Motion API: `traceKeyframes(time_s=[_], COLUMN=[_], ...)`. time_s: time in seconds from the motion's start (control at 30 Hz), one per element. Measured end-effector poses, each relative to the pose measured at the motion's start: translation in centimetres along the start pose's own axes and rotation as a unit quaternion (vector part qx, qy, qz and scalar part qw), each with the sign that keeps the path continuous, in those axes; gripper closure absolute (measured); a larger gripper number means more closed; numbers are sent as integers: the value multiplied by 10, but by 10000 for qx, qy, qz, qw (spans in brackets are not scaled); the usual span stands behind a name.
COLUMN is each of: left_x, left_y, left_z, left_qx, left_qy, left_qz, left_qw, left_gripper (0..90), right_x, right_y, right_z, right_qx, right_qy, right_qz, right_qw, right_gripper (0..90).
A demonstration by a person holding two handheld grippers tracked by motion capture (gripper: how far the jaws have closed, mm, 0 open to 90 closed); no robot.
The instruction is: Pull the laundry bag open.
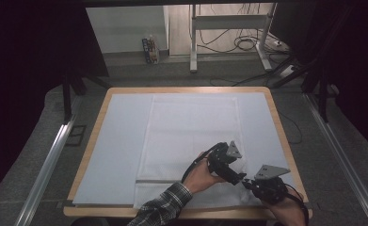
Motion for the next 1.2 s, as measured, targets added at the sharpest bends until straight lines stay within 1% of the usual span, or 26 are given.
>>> traceKeyframes(time_s=[0.17,0.33,0.37,0.4,0.43,0.5,0.57,0.67,0.73,0.77,0.8,0.83,0.87,0.93,1.0,1.07,1.17,1.2], left_x=[5,3,5,6,7,9,11,9,7,5,3,1,0,-5,-9,-13,-18,-18], left_y=[3,7,9,12,14,20,25,33,36,38,39,40,42,43,42,41,36,35], left_z=[-2,-5,-6,-7,-8,-12,-16,-21,-23,-24,-24,-25,-27,-29,-30,-32,-33,-34], left_qx=[20,-8,10,-1,-46,-51,-50,-126,-167,-161,-218,-198,-152,-152,-131,-124,-68,-31], left_qy=[42,91,62,78,133,188,200,323,343,343,385,374,313,335,349,395,470,448], left_qz=[52,26,63,95,88,47,1,-174,-267,-366,-438,-475,-551,-763,-890,-1042,-1146,-1181], left_qw=[10000,10000,10000,9999,9999,9998,9998,9992,9989,9986,9981,9980,9979,9964,9953,9937,9923,9920], left_gripper=[102,104,110,119,120,136,161,213,254,296,327,340,369,415,460,500,587,609], right_x=[0,0,0,0,-1,-1,-1,-1,-1,-1,-1,-2,-2,-1,-1,-1,-1,-1], right_y=[0,1,1,1,0,0,1,1,1,1,1,1,1,1,1,1,0,0], right_z=[1,1,1,1,0,0,0,0,1,1,1,1,1,1,1,1,2,2], right_qx=[-35,-44,-45,-6,22,22,6,10,2,2,11,14,21,24,21,23,7,16], right_qy=[-3,12,13,26,46,46,58,67,83,93,114,139,178,204,237,276,372,409], right_qz=[-16,-12,-12,-38,-66,-58,-72,-99,-124,-136,-150,-172,-189,-216,-245,-283,-368,-392], right_qw=[10000,10000,10000,10000,10000,10000,10000,9999,9999,9999,9998,9998,9997,9996,9994,9992,9986,9984], right_gripper=[841,841,841,841,841,841,840,840,840,840,840,840,840,840,839,840,840,840])
Point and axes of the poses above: each handheld gripper's, and its own axes: y roughly backward along the jaws, z roughly out of its top, x roughly to its left, the point moved 9 cm from there along -y, roughly forward along the jaws, and after that the axes turned 2 degrees about y, right-handed, at the moved point
